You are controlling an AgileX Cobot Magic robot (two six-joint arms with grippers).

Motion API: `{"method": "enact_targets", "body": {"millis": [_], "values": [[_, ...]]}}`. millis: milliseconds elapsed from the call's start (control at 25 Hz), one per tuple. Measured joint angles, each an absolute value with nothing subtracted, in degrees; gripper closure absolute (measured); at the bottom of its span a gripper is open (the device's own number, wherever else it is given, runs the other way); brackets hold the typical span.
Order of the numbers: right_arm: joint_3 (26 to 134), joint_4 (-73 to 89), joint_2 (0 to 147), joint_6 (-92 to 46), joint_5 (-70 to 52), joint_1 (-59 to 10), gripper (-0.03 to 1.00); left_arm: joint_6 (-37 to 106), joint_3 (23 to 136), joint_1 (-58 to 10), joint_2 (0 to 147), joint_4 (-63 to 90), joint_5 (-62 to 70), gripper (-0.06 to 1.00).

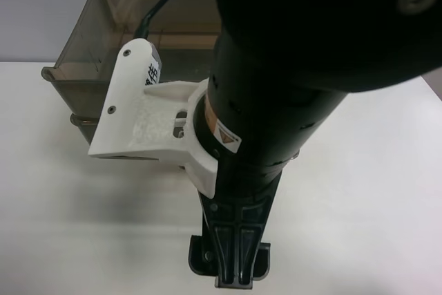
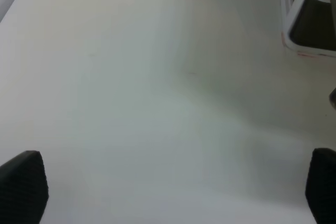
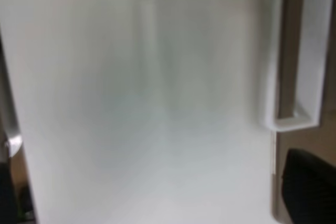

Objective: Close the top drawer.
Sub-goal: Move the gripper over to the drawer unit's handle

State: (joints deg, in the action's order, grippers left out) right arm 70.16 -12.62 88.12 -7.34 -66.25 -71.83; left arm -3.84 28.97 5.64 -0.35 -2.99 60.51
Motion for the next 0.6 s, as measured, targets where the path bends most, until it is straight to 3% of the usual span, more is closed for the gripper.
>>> {"method": "enact_targets", "body": {"millis": [600], "values": [[70.2, -16.7, 88.5, -6.1, -60.7, -71.8, -0.02, -3.8, 29.0, 5.6, -0.3, -3.0, 60.5, -0.05]]}}
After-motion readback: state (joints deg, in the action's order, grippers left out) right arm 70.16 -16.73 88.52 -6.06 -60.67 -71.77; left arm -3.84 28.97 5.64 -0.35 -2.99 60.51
